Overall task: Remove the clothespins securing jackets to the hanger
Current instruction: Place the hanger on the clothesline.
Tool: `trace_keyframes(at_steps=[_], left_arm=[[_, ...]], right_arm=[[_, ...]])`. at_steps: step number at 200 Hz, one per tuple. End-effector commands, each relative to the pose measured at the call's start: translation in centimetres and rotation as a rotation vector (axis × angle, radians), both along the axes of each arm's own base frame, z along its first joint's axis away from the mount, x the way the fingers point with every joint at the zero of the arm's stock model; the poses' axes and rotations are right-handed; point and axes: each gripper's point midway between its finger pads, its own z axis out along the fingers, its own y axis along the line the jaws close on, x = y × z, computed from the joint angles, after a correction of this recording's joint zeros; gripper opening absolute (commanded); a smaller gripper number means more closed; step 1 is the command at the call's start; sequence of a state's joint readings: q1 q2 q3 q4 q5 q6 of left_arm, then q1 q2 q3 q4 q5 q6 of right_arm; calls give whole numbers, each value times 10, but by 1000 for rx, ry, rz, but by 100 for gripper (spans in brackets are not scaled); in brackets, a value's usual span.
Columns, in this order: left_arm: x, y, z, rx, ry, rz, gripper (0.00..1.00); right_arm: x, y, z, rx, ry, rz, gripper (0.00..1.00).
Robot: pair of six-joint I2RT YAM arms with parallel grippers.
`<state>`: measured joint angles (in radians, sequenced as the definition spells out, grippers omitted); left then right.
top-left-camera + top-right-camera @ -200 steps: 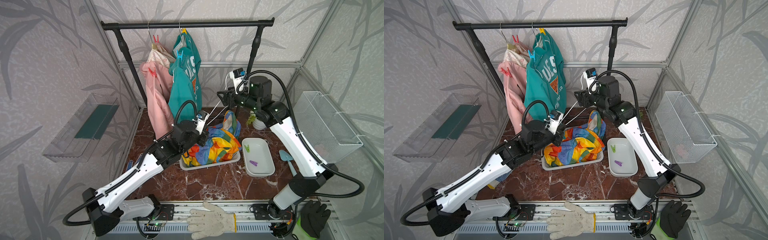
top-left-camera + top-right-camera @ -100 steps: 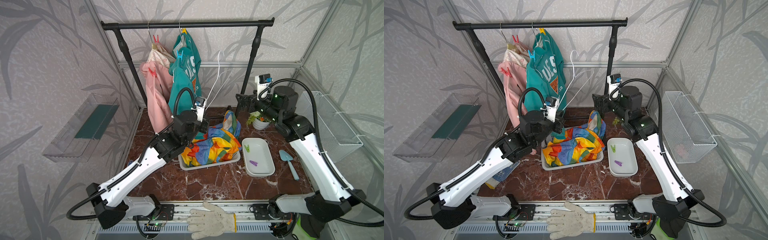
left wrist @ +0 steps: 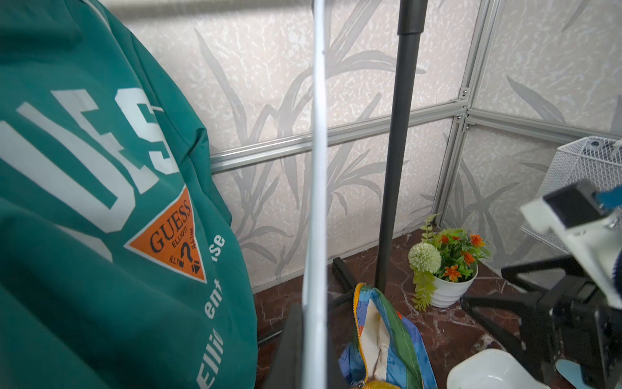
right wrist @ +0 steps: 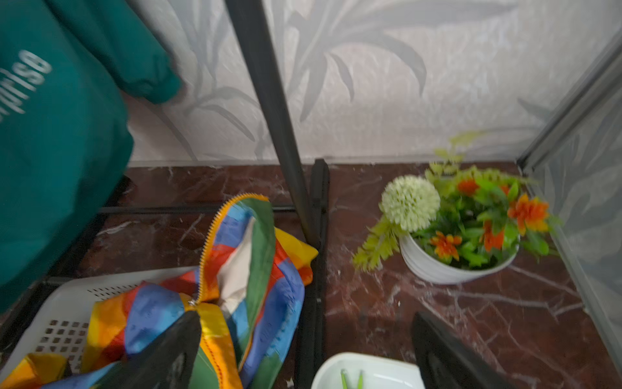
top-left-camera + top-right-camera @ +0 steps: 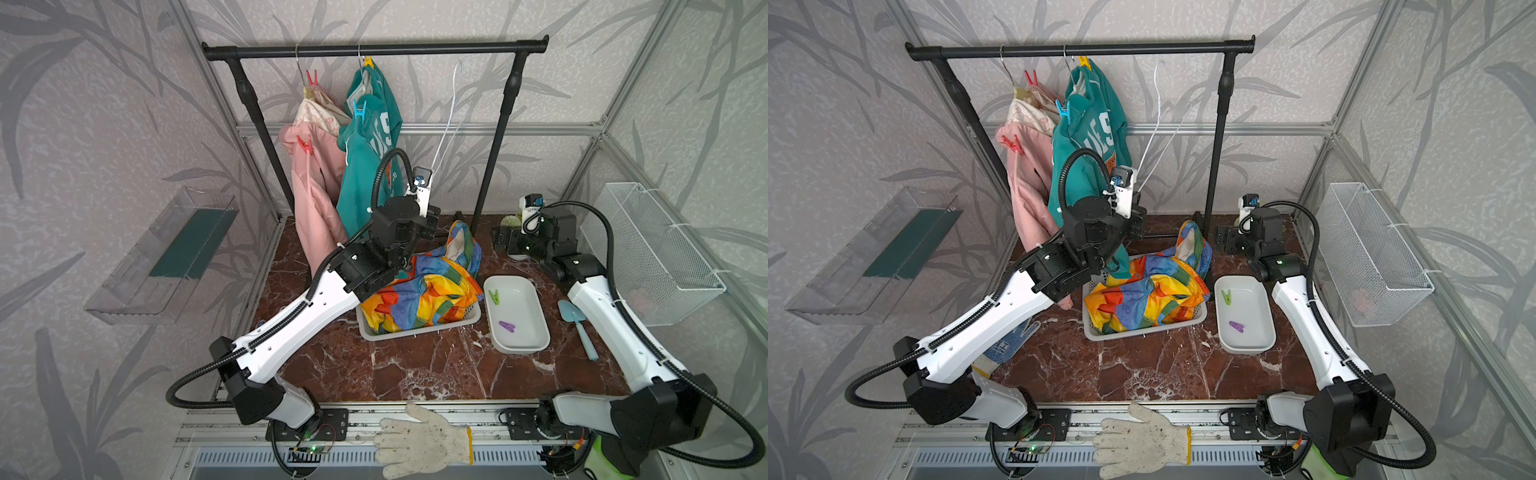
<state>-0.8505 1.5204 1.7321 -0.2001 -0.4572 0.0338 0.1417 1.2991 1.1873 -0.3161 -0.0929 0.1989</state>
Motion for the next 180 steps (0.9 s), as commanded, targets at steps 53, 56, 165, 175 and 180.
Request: trace_keyframes(at_steps=[53, 56, 165, 175, 180], left_arm=[[29, -18, 39, -2, -92, 53, 0], [31, -19, 40, -2, -91, 55, 0], [81, -45, 1, 50, 65, 139, 0], [79, -45, -3, 53, 82, 126, 0], [78, -46, -3, 54, 88, 120, 0]], right_arm=[[18, 13, -34, 171, 37, 101, 97], [18, 13, -35, 173, 40, 101, 97], [20, 19, -40, 189, 52, 137, 97], [21, 19, -39, 195, 51, 136, 97], [22, 18, -40, 200, 53, 135, 97]])
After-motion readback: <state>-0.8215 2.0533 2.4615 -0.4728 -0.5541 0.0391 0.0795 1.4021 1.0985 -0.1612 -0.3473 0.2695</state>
